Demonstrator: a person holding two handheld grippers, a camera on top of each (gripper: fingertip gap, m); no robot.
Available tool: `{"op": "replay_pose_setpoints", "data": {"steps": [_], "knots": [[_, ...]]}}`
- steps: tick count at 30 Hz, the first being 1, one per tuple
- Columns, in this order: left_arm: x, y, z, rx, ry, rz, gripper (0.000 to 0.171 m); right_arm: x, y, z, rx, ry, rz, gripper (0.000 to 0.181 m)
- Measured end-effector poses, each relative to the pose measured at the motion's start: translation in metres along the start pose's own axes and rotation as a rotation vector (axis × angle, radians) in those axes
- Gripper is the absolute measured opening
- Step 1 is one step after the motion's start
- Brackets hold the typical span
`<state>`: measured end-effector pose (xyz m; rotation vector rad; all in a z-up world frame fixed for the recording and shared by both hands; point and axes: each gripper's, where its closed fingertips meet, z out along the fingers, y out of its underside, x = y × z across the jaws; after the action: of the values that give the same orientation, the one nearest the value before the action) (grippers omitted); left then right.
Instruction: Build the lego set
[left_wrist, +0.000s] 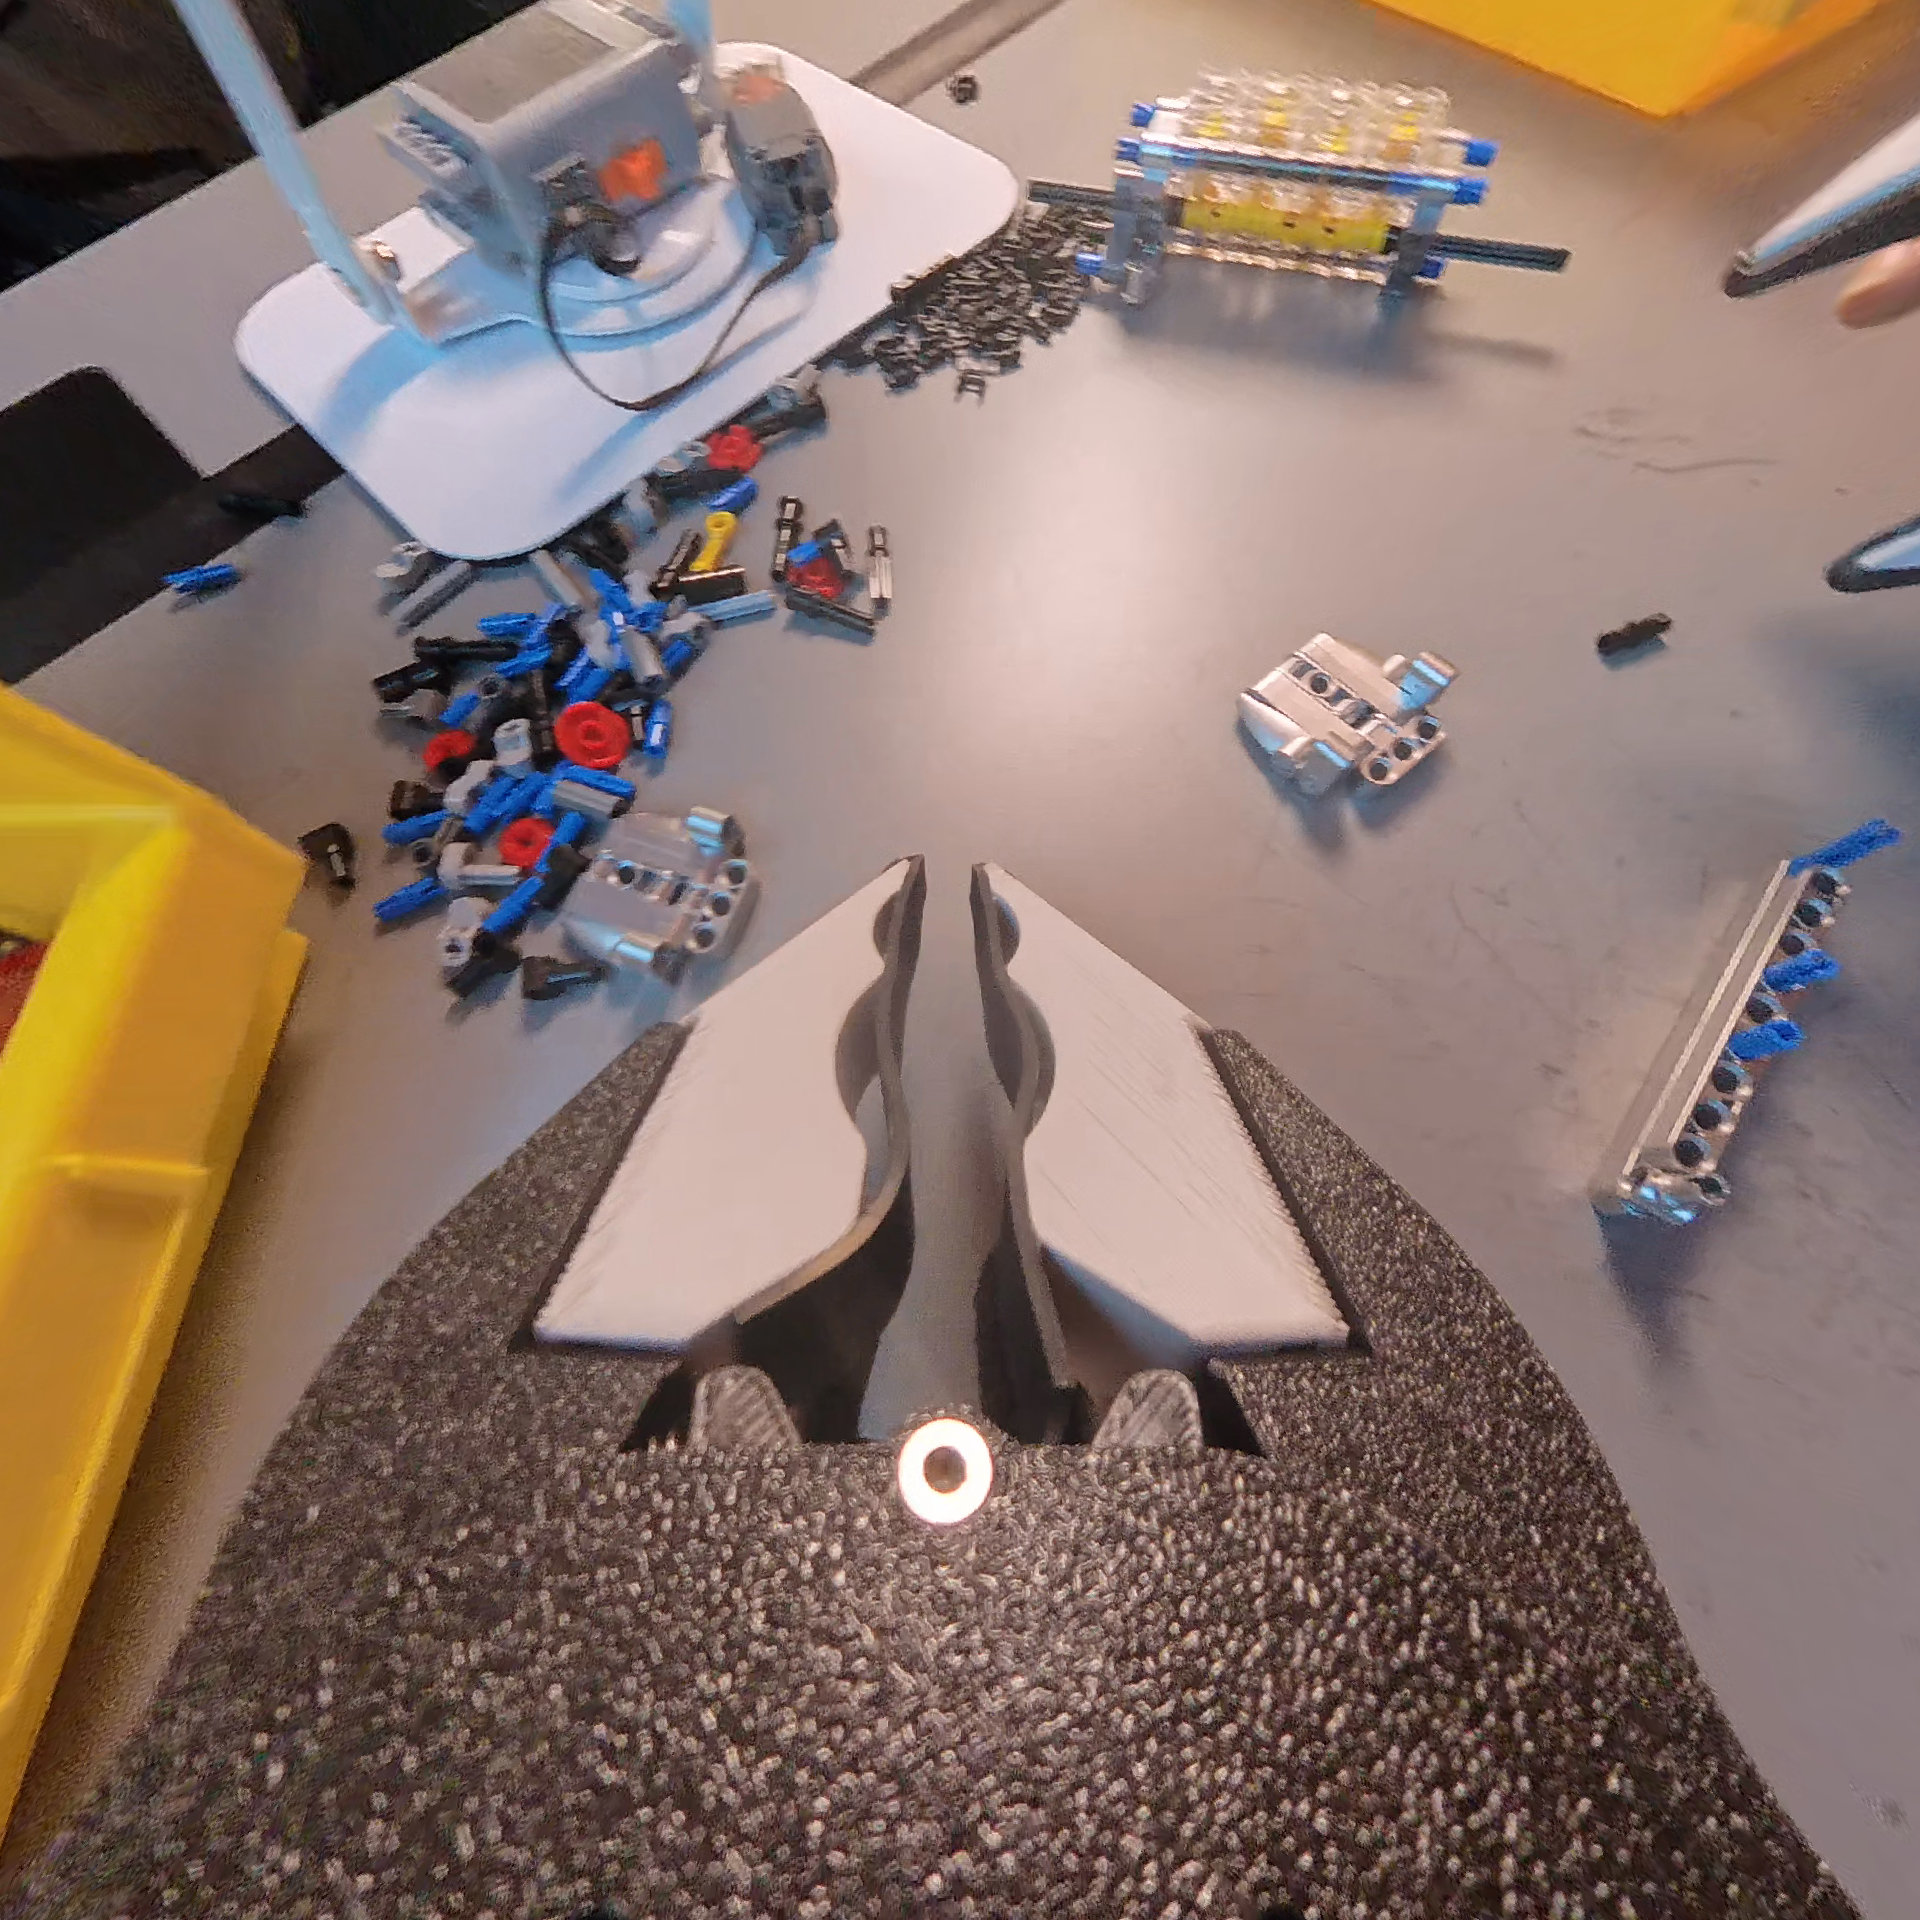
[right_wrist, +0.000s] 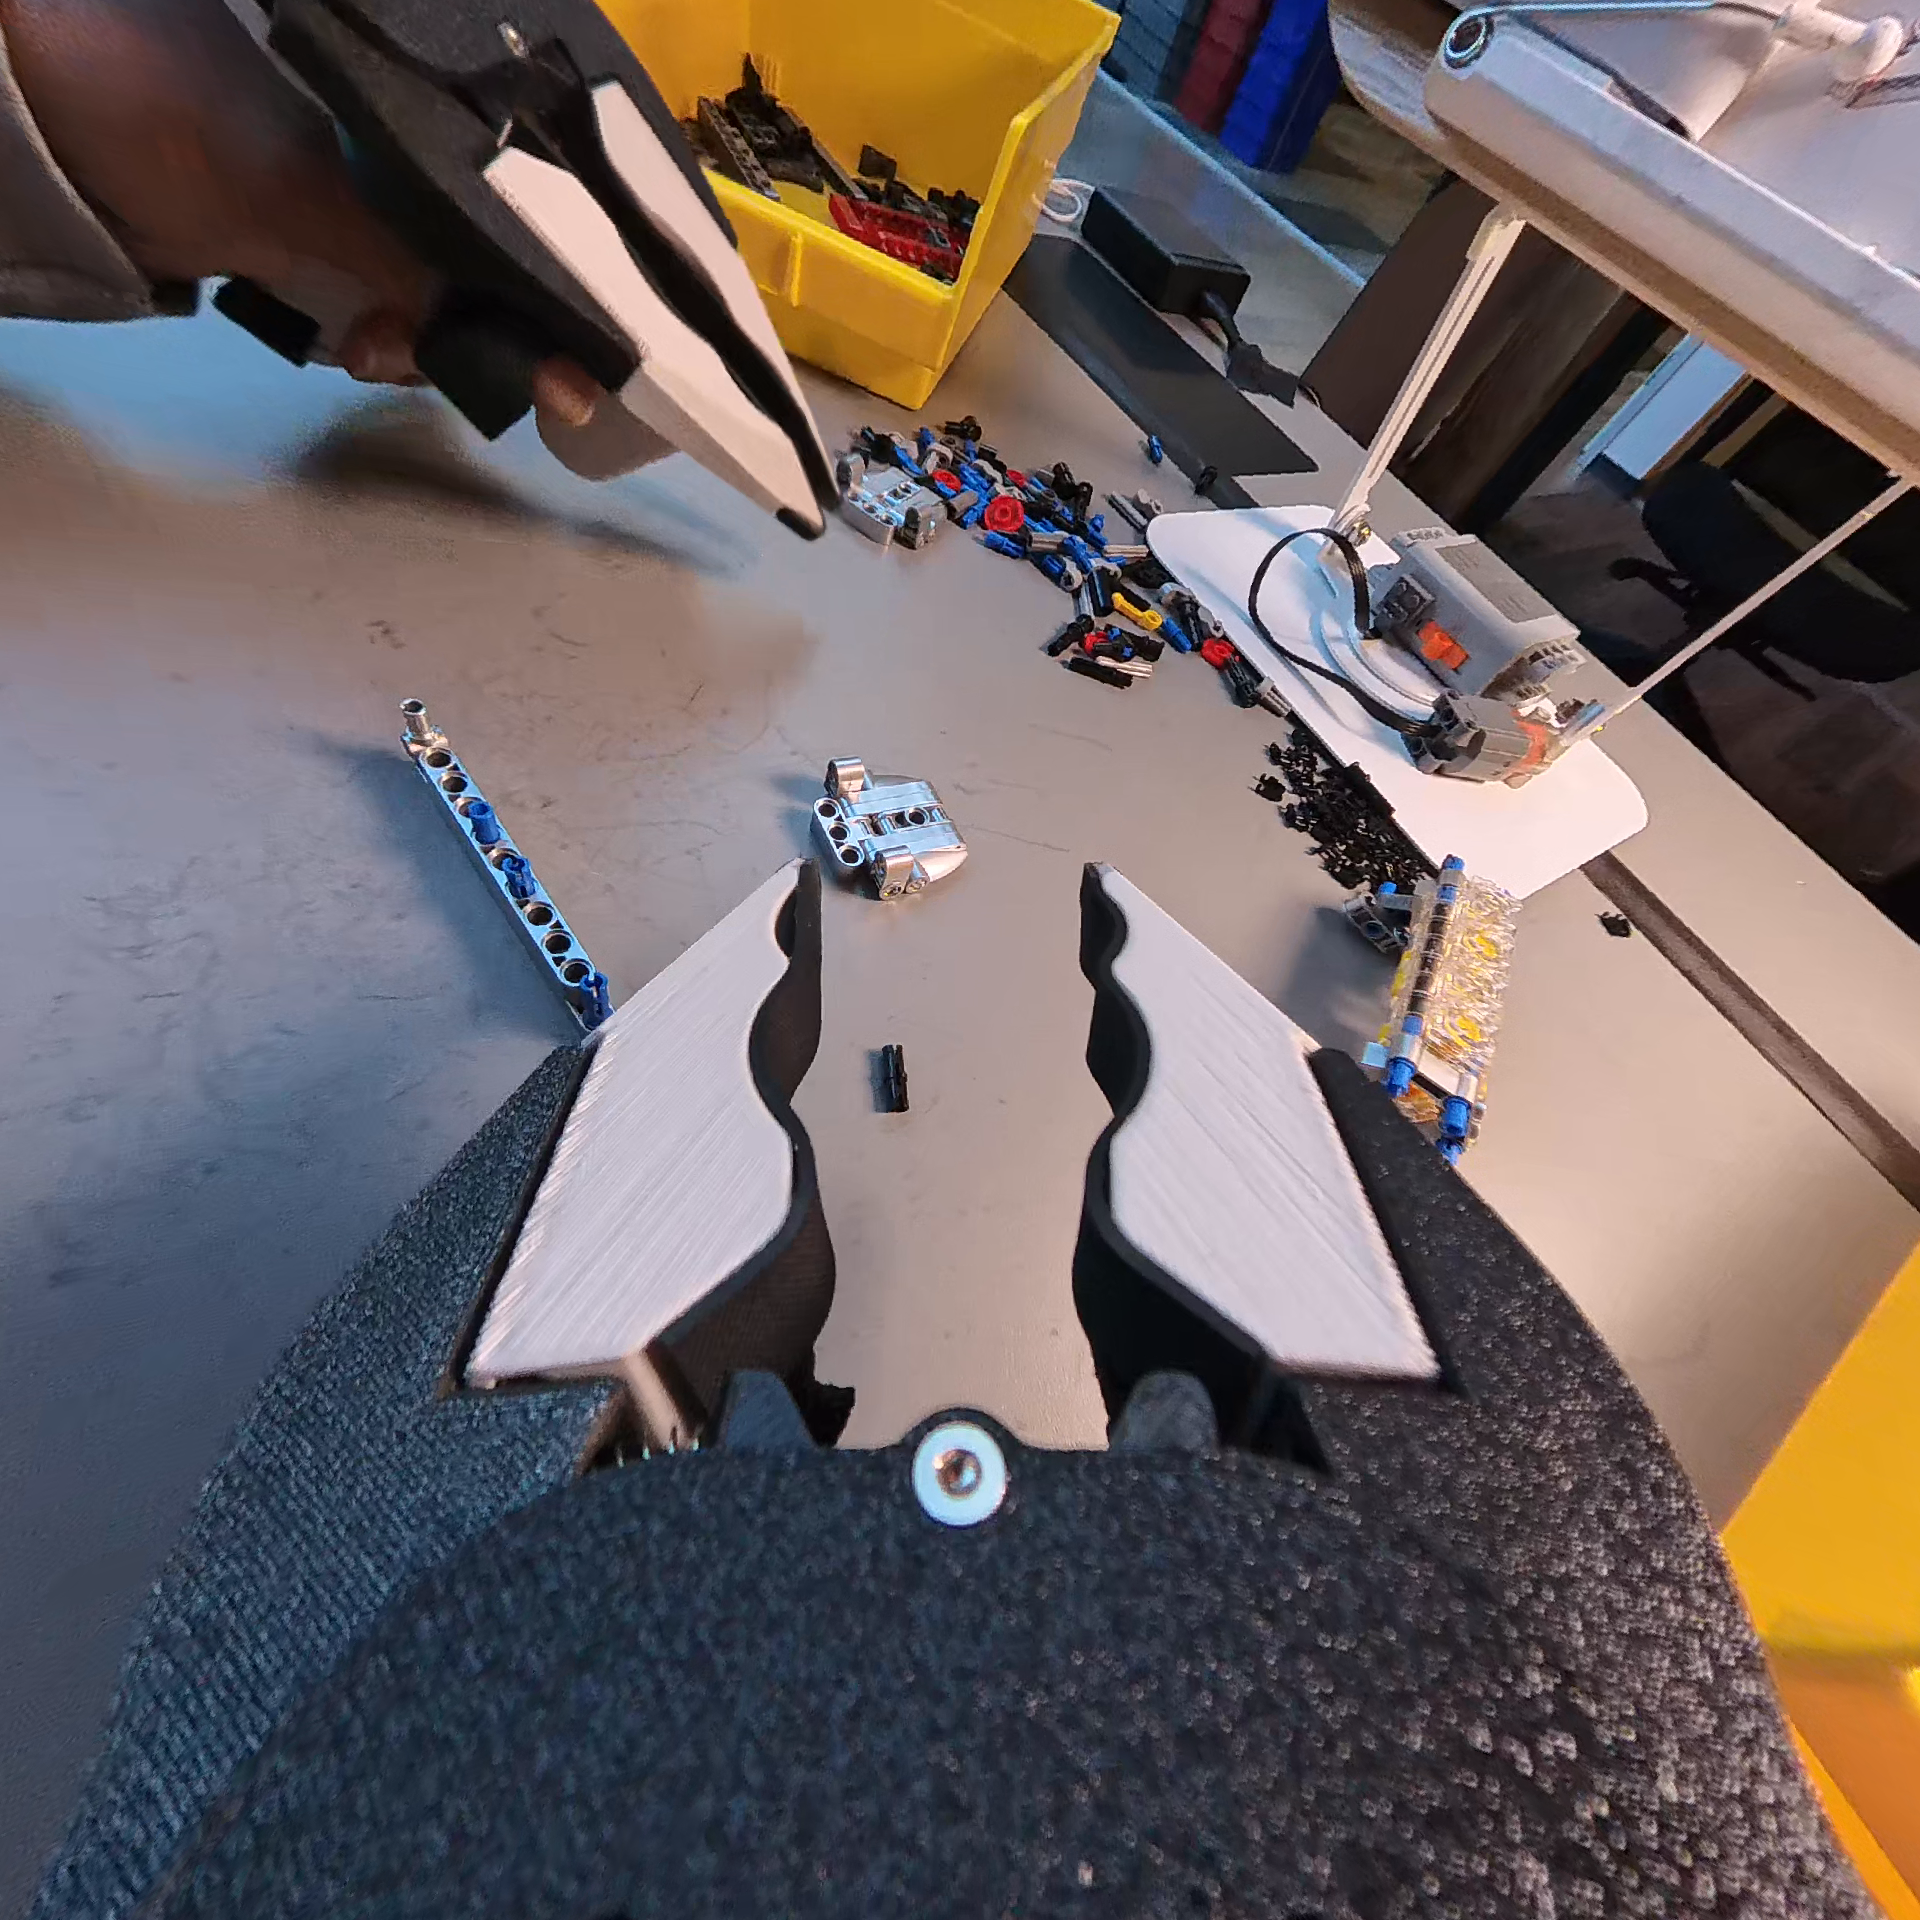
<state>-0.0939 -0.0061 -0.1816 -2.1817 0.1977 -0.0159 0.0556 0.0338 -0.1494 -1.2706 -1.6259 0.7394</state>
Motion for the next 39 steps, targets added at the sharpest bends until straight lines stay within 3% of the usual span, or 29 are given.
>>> {"op": "replay_pose_setpoints", "data": {"steps": [8,15,21,26,32,37,39], "knots": [[-0.048,0.012,-0.006,0.013,-0.105,-0.185,0.020,-0.003,0.003,0.002,-0.020,0.001,-0.037,0.048],[-0.061,0.015,0.008,-0.055,-0.136,-0.096,0.019,-0.004,0.006,0.004,-0.034,-0.001,-0.059,0.046],[-0.051,0.020,0.009,-0.084,-0.081,-0.070,0.006,-0.004,0.005,0.003,-0.037,0.001,-0.079,0.044],[-0.026,0.017,0.001,-0.062,0.036,0.006,0.005,-0.006,0.003,0.002,-0.029,-0.002,-0.086,0.043],[0.063,-0.032,-0.032,0.242,0.252,0.353,0.006,-0.013,-0.018,-0.006,0.091,-0.134,0.145,0.045],[0.119,-0.050,-0.040,0.384,0.170,0.656,0.006,-0.027,-0.046,-0.024,0.238,-0.444,0.531,0.046],[0.132,-0.051,-0.038,0.402,0.105,0.763,0.006,-0.026,-0.048,-0.025,0.258,-0.471,0.590,0.042]]}}
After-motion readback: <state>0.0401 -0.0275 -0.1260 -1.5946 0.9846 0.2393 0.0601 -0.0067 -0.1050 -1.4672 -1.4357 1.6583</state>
